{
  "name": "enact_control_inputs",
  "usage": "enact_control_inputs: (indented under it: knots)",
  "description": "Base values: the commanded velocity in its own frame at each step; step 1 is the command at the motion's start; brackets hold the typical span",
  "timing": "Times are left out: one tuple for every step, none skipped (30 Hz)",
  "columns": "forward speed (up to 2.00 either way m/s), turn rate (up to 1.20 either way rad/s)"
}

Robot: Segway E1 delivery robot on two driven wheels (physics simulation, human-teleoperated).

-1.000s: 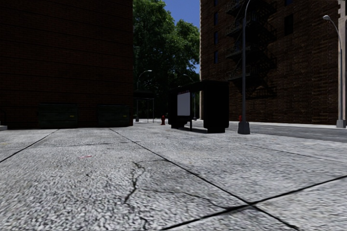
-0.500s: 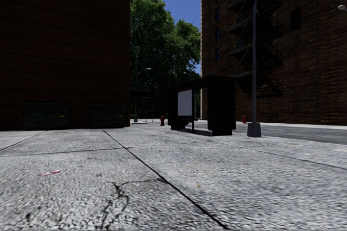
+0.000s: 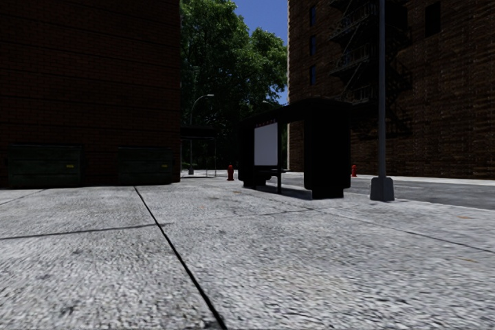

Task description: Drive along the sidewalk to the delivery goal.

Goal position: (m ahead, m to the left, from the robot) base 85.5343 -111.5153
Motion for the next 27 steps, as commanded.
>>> enact_control_inputs:
  knots:
    - [2.00,0.00]
    - [2.00,0.00]
    - [2.00,0.00]
    - [2.00,0.00]
    - [2.00,0.00]
    - [2.00,0.00]
    - [2.00,0.00]
    - [2.00,0.00]
    - [2.00,0.00]
    - [2.00,0.00]
    - [2.00,0.00]
    - [2.00,0.00]
    - [2.00,0.00]
    - [2.00,0.00]
    - [2.00,0.00]
    - [2.00,0.00]
    - [2.00,0.00]
    - [2.00,0.00]
    - [2.00,0.00]
    - [2.00,0.00]
    - [2.00,0.00]
    - [2.00,0.00]
    - [2.00,0.00]
    - [2.00,0.00]
    - [2.00,0.00]
    - [2.00,0.00]
    - [2.00,0.00]
